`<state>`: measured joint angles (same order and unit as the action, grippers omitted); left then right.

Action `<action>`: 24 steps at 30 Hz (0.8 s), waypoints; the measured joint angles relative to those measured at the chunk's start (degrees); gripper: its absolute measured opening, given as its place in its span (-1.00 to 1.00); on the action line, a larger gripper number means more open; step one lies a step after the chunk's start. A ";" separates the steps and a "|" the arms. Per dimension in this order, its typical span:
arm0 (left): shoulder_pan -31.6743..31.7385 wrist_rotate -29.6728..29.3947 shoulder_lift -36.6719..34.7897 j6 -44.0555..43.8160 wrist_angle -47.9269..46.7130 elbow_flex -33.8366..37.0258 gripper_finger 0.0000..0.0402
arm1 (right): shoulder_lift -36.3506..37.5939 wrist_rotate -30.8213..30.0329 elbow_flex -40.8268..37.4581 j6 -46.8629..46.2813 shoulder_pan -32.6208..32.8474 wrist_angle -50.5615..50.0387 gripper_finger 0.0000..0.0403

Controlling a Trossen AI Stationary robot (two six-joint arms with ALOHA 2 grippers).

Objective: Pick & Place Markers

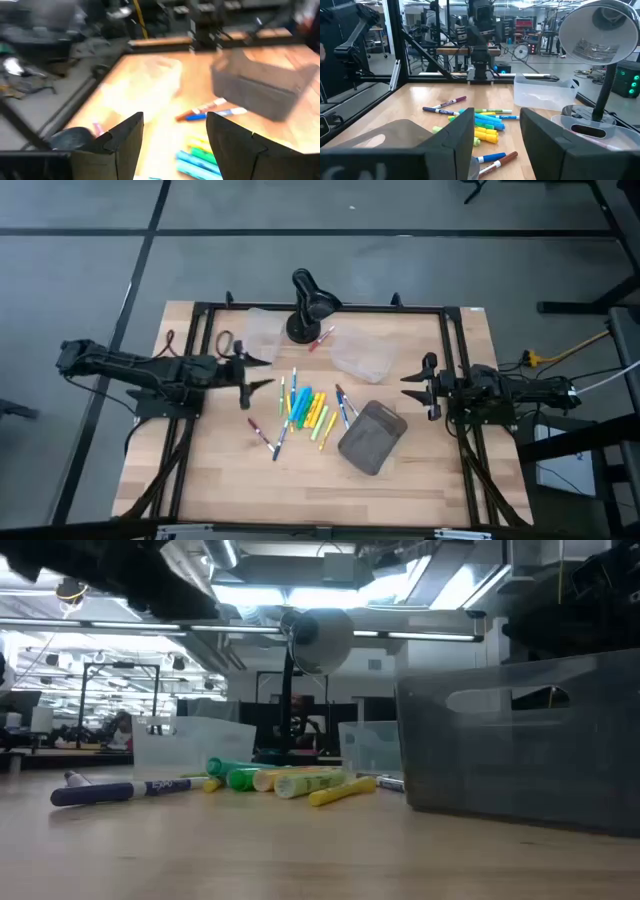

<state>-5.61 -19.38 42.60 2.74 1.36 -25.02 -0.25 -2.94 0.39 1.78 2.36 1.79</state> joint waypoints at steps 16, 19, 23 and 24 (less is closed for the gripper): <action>-10.94 3.28 25.61 0.00 -26.69 -23.42 0.06 | 0.00 0.00 0.01 0.00 -0.01 -0.01 -0.22; -12.58 3.24 26.74 -0.07 -28.09 -25.53 0.06 | 0.02 0.00 -0.01 0.00 0.01 0.00 -0.22; -14.49 3.24 26.81 -0.50 -28.49 -25.98 0.06 | 0.02 0.00 0.01 0.00 0.01 -0.01 -0.22; -14.88 3.25 26.81 -0.84 -28.86 -25.98 0.06 | 0.02 0.00 0.01 0.00 0.01 -0.01 -0.22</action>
<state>-20.49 -16.13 69.41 1.90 -27.50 -51.00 -0.23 -2.94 0.40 1.78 2.37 1.78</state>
